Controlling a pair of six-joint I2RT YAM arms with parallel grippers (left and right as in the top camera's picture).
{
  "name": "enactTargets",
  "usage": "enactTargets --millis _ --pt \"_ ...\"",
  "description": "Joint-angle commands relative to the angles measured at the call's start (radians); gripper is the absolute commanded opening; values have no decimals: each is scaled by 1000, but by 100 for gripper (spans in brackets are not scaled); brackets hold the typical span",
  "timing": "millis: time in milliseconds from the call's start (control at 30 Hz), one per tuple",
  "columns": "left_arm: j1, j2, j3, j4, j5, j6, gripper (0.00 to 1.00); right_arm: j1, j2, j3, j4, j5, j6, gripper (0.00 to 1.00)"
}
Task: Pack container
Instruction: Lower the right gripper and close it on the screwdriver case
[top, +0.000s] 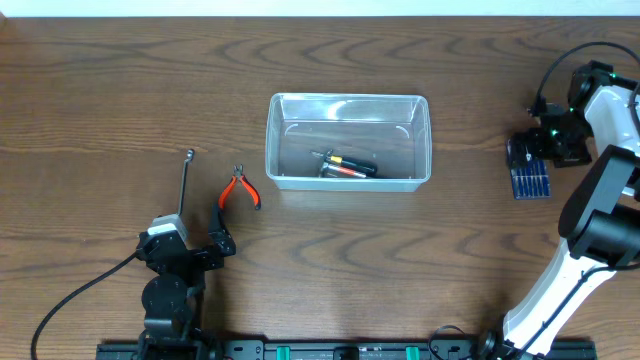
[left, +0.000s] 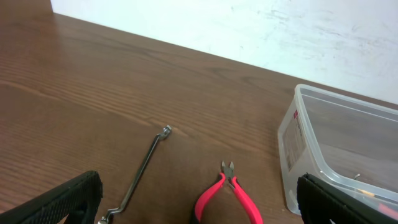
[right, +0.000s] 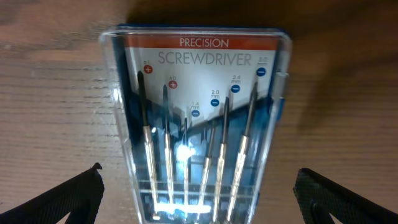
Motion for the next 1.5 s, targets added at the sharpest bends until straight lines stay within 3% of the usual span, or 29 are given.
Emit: enactTargets --millis 0,1467 --pt "-5 -6 -25 -10 -8 13 98 16 21 -3 -1 0 20 99" --pt "-5 -6 -25 -10 -8 13 98 47 21 -3 26 45 31 99"
